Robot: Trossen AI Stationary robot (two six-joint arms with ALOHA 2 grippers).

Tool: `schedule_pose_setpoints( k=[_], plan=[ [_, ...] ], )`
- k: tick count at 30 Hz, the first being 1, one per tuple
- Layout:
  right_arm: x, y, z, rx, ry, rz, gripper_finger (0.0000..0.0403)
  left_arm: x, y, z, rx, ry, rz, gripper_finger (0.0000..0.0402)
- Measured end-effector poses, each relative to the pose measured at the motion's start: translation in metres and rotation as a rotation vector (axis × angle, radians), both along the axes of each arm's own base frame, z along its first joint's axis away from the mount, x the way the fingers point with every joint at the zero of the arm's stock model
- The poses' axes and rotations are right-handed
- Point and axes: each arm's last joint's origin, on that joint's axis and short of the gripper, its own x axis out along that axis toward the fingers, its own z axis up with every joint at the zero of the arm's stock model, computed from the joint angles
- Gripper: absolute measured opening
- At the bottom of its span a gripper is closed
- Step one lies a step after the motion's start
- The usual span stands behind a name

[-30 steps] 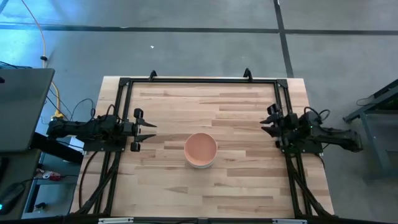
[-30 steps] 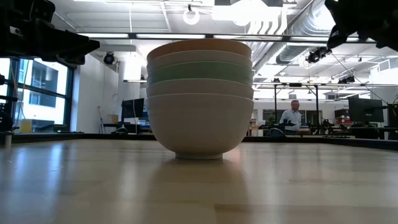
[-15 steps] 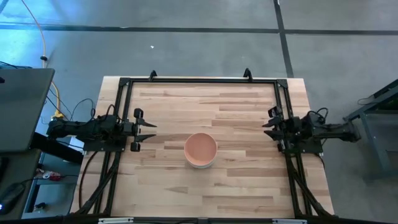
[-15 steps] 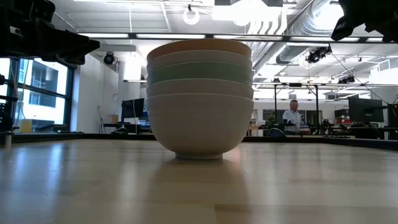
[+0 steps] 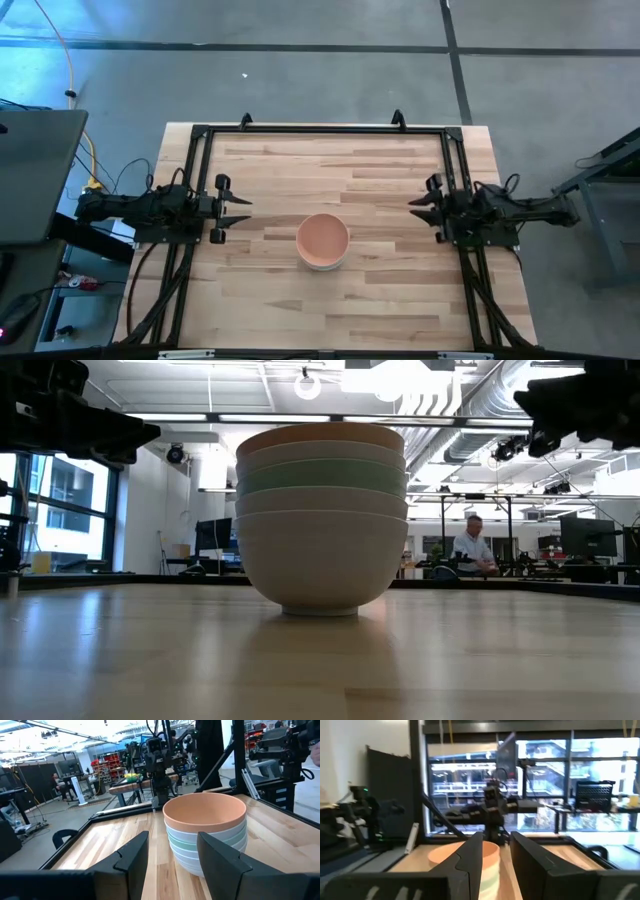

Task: Nest bowls inside each other
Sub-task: Return to Home Position

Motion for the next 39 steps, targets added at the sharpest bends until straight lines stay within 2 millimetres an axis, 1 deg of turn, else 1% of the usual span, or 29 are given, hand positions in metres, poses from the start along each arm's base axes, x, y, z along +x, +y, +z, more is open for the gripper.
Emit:
schedule_pose_setpoints(
  k=[12,26,33,39],
  plan=[
    [0.002,-0.003,-0.008,-0.014,0.086,-0.1,0.0092,0.0,0.0,0.0,0.0,0.0,0.0,0.0156],
    [0.003,-0.002,-0.02,0.003,0.21,-0.075,0.0092,0.0,0.0,0.0,0.0,0.0,0.0,0.0156],
    [0.003,0.0,-0.021,-0.006,0.223,-0.017,0.0092,0.0,0.0,0.0,0.0,0.0,0.0,0.0156],
    [0.003,0.0,-0.022,-0.014,0.227,-0.012,0.0092,0.0,0.0,0.0,0.0,0.0,0.0,0.0156]
  ],
)
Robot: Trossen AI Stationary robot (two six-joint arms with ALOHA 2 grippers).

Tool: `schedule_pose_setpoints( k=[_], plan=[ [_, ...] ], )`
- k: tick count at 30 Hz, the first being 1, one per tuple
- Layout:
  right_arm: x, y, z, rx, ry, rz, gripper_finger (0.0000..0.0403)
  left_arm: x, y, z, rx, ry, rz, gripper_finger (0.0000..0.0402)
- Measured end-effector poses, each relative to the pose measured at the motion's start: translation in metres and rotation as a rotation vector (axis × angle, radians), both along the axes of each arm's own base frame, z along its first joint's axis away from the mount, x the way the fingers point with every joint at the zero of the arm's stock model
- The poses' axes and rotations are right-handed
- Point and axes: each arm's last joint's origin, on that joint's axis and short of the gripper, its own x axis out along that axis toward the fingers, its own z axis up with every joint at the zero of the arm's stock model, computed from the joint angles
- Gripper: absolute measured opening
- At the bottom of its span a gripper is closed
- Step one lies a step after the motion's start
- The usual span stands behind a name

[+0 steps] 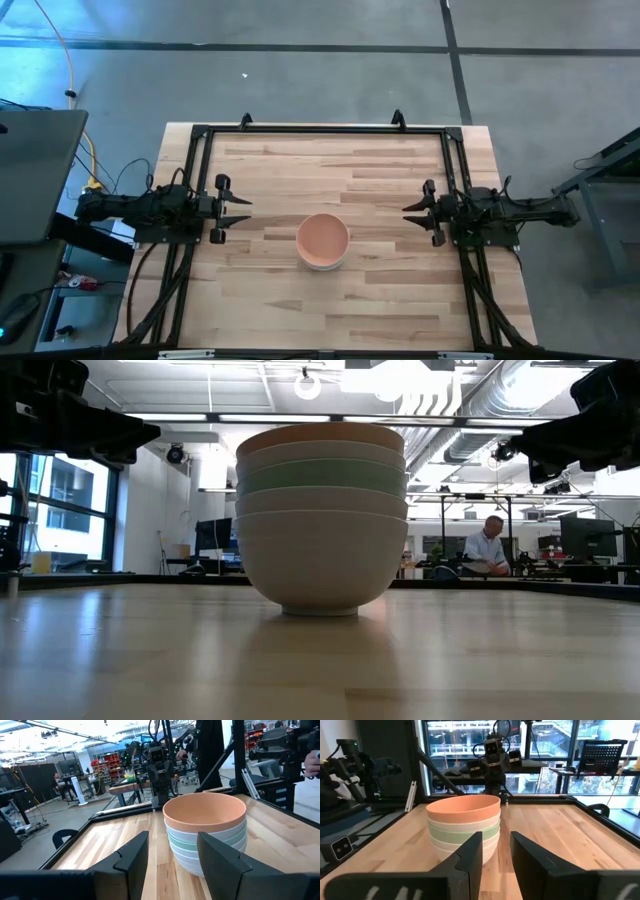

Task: Nest bowls inside each other
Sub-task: Return to Home Position

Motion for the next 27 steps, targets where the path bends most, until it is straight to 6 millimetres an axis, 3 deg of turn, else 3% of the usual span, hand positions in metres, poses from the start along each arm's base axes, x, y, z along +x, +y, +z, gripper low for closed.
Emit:
schedule_pose_setpoints(
  k=[10,27],
  plan=[
    [-0.0007,0.0043,0.0017,0.004,-0.017,0.149,0.0092,0.0,0.0,0.0,0.0,0.0,0.0,0.0156],
    [-0.0002,0.0015,0.0006,-0.02,-0.005,0.051,0.0092,0.0,0.0,0.0,0.0,0.0,-0.001,0.0156]
  ],
)
